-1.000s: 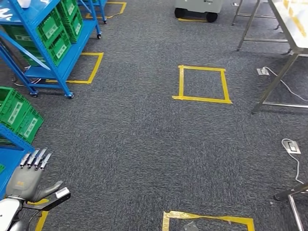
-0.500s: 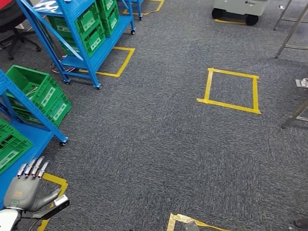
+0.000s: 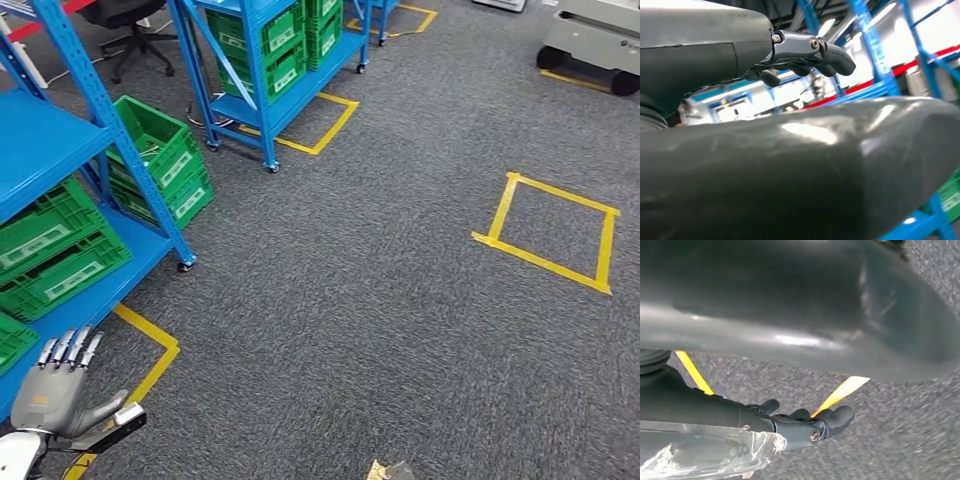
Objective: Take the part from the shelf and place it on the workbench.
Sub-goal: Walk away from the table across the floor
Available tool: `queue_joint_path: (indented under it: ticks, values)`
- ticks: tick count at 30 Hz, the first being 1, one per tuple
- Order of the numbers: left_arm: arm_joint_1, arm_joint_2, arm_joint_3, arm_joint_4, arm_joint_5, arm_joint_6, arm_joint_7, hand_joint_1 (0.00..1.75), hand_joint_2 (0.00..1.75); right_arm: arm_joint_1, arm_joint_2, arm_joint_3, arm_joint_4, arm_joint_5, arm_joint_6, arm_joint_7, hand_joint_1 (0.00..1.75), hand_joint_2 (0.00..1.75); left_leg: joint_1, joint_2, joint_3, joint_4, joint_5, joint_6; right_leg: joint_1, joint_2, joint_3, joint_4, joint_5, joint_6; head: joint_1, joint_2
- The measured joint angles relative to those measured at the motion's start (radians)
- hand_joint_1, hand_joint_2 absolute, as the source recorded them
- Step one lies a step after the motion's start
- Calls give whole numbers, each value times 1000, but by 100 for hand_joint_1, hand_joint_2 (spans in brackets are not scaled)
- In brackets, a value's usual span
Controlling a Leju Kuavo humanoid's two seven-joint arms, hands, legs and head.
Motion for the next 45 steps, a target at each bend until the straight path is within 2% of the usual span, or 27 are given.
queue_joint_path:
  ticks: [2,4,6,7,9,11,13,14,16,18,19,20,22,24,26,28,29,30,31,33,35,37,38,40,42,44,45]
  values:
    - [1,-7,8,10,1,7,-2,0,0,-2,0,0,0,0,0,0,0,0,2,-29,-2,5,-1,-9,-7,42,58,-134,60,0,0,0]
    - [2,-13,18,22,3,15,-4,0,0,-4,0,-1,1,0,-1,0,0,0,4,-53,-11,8,2,-22,-11,77,89,-195,76,-3,0,0]
    - [6,-19,33,41,7,26,-6,0,0,-3,0,-2,1,-1,-2,0,0,0,8,-74,-18,5,9,-34,-9,64,92,-196,77,-14,0,0]
    - [10,-23,41,51,9,31,-8,0,0,-2,1,-3,1,-2,-2,0,0,0,8,-66,-20,6,8,-39,-9,53,93,-197,80,-20,-1,0]
    - [16,-29,58,70,10,42,-12,0,0,-1,1,-4,1,-2,-3,0,0,0,3,-11,-45,53,-22,-46,-9,29,95,-203,83,-33,-8,0]
    - [15,-35,70,85,11,51,-17,0,0,0,2,-6,1,-3,-4,0,0,0,-1,48,-105,179,-85,-50,-4,1,95,-205,83,-41,-14,0]
    - [16,-41,75,98,11,55,-18,0,0,3,2,-8,1,-3,-4,0,0,0,-1,60,-157,286,-121,-50,0,-30,94,-205,80,-45,-14,0]
    - [18,-44,78,104,11,55,-19,0,0,4,2,-8,1,-3,-4,0,0,0,-1,61,-159,292,-112,-48,2,-45,95,-205,79,-46,-14,0]
    - [20,-47,84,112,11,56,-19,0,0,4,2,-9,1,-3,-4,0,0,0,-4,78,-104,195,-53,-41,4,-72,99,-205,76,-46,-14,0]
    - [17,-49,92,116,11,58,-19,0,0,1,2,-10,1,-3,-4,0,0,0,-14,129,-31,61,-9,-30,10,-95,103,-204,70,-40,-15,0]
    - [16,-50,97,118,10,61,-19,0,0,0,2,-10,1,-3,-4,0,0,0,-19,146,-11,22,-2,-25,13,-106,106,-205,67,-36,-14,0]
    - [16,-51,103,122,10,65,-20,0,0,-1,2,-10,1,-3,-4,0,0,0,-23,150,-5,7,-4,-21,16,-117,109,-206,65,-32,-14,0]
    - [22,-55,118,134,9,71,-24,0,0,-1,2,-10,1,-3,-4,0,0,0,-20,122,-5,2,-1,-12,16,-132,117,-208,60,-22,-14,0]
    - [25,-60,136,150,9,78,-30,0,0,-2,2,-10,0,-3,-5,0,0,0,-12,97,-1,-5,5,-2,13,-91,105,-172,34,-9,-10,0]
    - [21,-71,155,170,9,87,-38,0,0,-1,2,-10,0,-3,-5,0,0,0,-6,72,-1,-7,8,3,8,-29,48,-52,-26,-1,-2,0]
    - [20,-83,177,196,9,95,-49,0,0,3,2,-11,0,-4,-5,0,0,0,-4,43,-3,-7,9,5,6,-10,-16,67,-67,3,2,0]
    - [21,-89,191,214,8,102,-58,0,0,5,2,-12,0,-4,-5,1,0,0,-4,28,-3,-7,9,4,6,-8,-26,79,-58,4,3,0]
    - [21,-95,207,235,8,111,-68,0,0,6,2,-14,0,-4,-6,1,0,0,-2,12,-2,-6,10,3,5,-4,-17,49,-30,4,3,0]
    - [20,-101,227,258,7,124,-79,0,0,7,2,-15,0,-4,-6,1,0,0,0,-3,-2,-6,10,0,3,9,11,-14,9,5,3,0]
    - [18,-109,271,299,0,145,-100,0,0,7,2,-18,1,-3,-7,0,0,0,1,-30,-5,0,9,-9,-8,71,71,-147,64,6,3,0]
    - [17,-115,310,329,-9,154,-114,0,0,6,2,-21,1,-3,-8,0,0,0,2,-55,-15,3,13,-23,-14,105,98,-199,73,-2,3,0]
    - [16,-122,349,357,-21,157,-132,0,0,7,2,-24,1,-3,-9,0,0,0,6,-78,-22,-1,21,-36,-12,78,102,-201,76,-17,4,0]
    - [17,-127,370,370,-28,158,-145,0,0,7,2,-25,1,-3,-10,-1,0,0,5,-70,-27,3,18,-41,-12,65,103,-203,78,-24,2,0]
    - [12,-139,418,394,-41,158,-171,0,0,8,3,-26,1,-3,-11,-2,0,0,1,-15,-59,67,-23,-48,-13,34,104,-207,82,-36,-6,0]
    - [-1,-156,463,415,-50,159,-191,0,0,11,3,-27,1,-3,-13,-4,0,0,-1,44,-125,202,-90,-54,-8,0,102,-208,80,-42,-13,0]
    - [-5,-176,508,436,-61,159,-211,0,0,13,2,-29,1,-3,-15,-4,0,0,0,59,-163,285,-114,-55,-6,-33,102,-207,77,-44,-13,0]
    - [-4,-185,528,446,-65,159,-221,0,0,13,2,-31,1,-4,-16,-4,0,0,1,63,-154,273,-98,-55,-5,-47,103,-207,76,-44,-13,0]
